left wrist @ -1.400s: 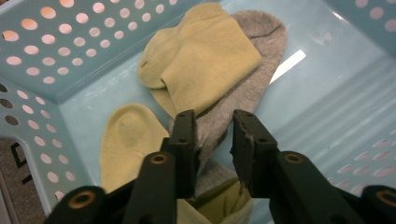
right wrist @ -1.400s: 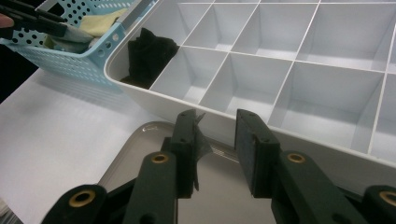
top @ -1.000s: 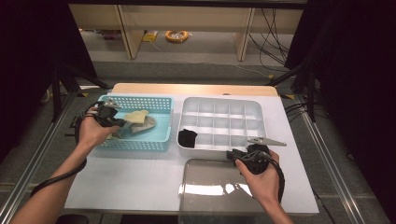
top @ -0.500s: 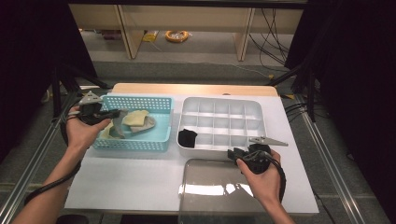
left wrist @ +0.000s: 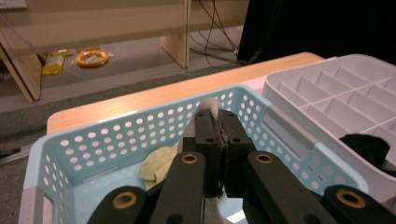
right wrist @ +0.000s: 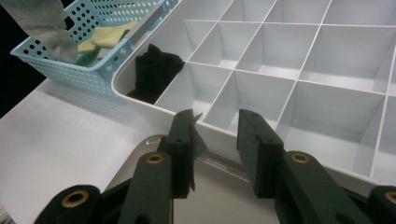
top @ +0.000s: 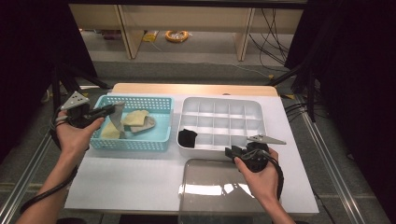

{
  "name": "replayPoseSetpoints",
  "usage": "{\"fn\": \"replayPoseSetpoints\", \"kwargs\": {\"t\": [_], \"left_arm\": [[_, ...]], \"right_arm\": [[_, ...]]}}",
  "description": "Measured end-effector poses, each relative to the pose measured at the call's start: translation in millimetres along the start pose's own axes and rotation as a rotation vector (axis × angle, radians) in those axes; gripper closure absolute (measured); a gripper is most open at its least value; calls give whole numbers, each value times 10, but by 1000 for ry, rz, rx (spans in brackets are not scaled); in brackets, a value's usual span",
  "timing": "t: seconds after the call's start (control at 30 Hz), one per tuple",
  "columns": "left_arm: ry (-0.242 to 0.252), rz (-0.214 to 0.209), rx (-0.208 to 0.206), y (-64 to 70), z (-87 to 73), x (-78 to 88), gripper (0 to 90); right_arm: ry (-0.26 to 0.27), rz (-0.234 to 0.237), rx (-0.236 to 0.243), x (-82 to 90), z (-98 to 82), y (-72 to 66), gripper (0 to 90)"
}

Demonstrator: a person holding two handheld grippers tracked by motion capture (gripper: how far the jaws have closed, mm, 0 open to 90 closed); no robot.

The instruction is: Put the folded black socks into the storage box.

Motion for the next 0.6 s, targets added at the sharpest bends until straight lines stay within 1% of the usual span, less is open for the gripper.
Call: {"fn": "replayPoseSetpoints", "kwargs": {"t": [0.03,0.07,0.13,0.17,0.2,0.23,0.27,0.3,0.33,0.37,0.4,0.43,0.47,0.53,0.6], "left_arm": [[7,-1,-2,11,22,18,876],[11,-1,-7,22,40,34,876],[13,-4,-15,47,65,61,876],[16,-6,-17,59,74,74,876],[17,-4,-19,71,81,89,876],[23,-6,-20,84,89,103,876],[27,-6,-25,96,99,122,876],[34,-7,-26,109,111,142,876],[41,-10,-25,122,125,161,876],[47,-13,-26,137,139,181,876],[49,-17,-30,154,153,200,876],[53,-20,-32,175,169,217,876],[56,-26,-37,197,185,234,876],[63,-37,-44,251,217,266,876],[64,-41,-64,309,244,298,877]], "right_arm": [[-2,2,12,-4,3,7,671],[4,15,8,-7,8,-1,671],[2,7,19,-7,9,5,671],[-3,18,4,-8,4,-7,671],[-2,22,7,-10,3,1,672],[1,19,19,-6,7,15,673],[8,12,14,-4,9,15,673],[-6,-5,-9,5,4,-6,674],[-2,3,-15,17,8,-15,674],[15,5,6,12,19,3,674],[11,1,22,19,25,17,674],[17,6,22,22,27,11,674],[10,-2,-16,30,21,-19,674],[16,7,-12,35,25,-17,674],[15,5,-13,36,23,-17,673]]}}
Point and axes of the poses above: each handheld gripper's, and its own axes: x roughly backward along the jaws, z roughly out of its top, y roughly to its right, the point moved 5 cm from there along -x, roughly forward along the jaws, and after that the axes turned 3 degrees about -z, right-handed, at the moved point
